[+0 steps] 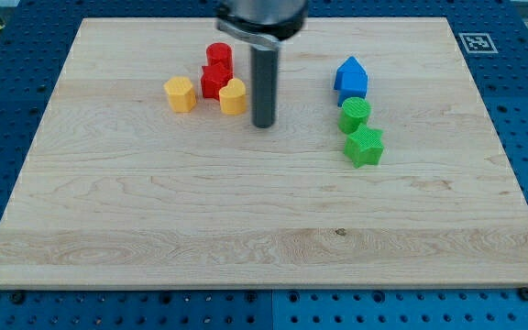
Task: Slightly move the red blocks up
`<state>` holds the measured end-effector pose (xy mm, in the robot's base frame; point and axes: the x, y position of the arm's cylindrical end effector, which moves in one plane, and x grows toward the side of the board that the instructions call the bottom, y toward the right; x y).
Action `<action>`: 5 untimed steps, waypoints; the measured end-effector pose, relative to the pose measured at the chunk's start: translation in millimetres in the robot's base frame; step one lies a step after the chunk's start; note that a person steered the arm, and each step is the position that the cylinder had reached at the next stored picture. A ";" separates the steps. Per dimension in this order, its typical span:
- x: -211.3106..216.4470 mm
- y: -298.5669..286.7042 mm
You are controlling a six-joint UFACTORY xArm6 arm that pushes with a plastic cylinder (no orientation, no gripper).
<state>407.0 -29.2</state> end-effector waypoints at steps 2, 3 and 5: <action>-16.8 -49.8; -54.9 -50.1; -59.1 -28.7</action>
